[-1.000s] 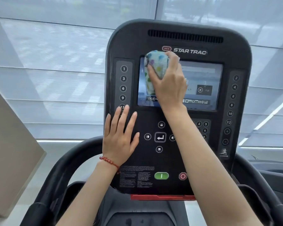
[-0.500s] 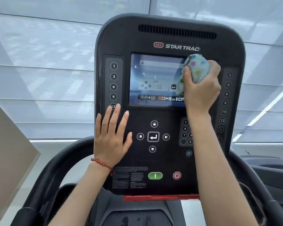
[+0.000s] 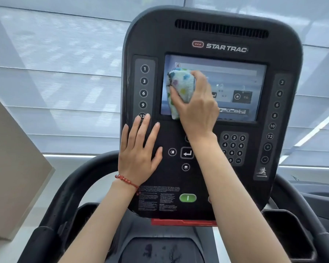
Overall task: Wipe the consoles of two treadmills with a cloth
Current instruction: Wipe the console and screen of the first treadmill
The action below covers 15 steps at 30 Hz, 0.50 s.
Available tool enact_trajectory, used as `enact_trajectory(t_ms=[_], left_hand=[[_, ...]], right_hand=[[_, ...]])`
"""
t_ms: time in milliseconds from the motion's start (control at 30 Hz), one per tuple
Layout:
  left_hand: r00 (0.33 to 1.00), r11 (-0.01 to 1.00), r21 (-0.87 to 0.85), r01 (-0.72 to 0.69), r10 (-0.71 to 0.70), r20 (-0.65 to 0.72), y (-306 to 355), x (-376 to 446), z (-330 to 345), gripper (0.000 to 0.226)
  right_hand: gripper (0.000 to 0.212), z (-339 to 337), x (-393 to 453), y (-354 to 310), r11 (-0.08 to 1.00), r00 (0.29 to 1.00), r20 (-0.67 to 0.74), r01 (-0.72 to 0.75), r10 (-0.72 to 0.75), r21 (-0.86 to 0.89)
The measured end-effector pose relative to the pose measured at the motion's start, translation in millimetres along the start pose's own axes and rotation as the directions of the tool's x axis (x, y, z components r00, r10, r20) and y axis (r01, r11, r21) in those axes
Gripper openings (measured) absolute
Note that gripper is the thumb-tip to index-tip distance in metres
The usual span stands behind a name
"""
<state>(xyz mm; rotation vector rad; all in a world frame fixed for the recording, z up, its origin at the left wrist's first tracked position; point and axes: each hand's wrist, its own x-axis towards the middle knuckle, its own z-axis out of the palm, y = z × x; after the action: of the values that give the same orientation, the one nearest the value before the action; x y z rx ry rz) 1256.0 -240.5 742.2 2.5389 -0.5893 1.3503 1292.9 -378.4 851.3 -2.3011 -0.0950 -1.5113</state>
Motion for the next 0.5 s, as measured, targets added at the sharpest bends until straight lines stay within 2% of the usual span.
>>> enact_trajectory(t_ms=[333, 500], left_hand=[[1.000, 1.000, 0.000, -0.001, 0.001, -0.010, 1, 0, 3, 0.050], [1.000, 1.000, 0.001, 0.000, 0.000, -0.016, 0, 1, 3, 0.050]], right_hand=[[0.050, -65, 7, 101, 0.955, 0.954, -0.082, -0.291, 0.287, -0.050], [0.051, -68, 7, 116, 0.914, 0.908, -0.160, -0.401, 0.386, -0.068]])
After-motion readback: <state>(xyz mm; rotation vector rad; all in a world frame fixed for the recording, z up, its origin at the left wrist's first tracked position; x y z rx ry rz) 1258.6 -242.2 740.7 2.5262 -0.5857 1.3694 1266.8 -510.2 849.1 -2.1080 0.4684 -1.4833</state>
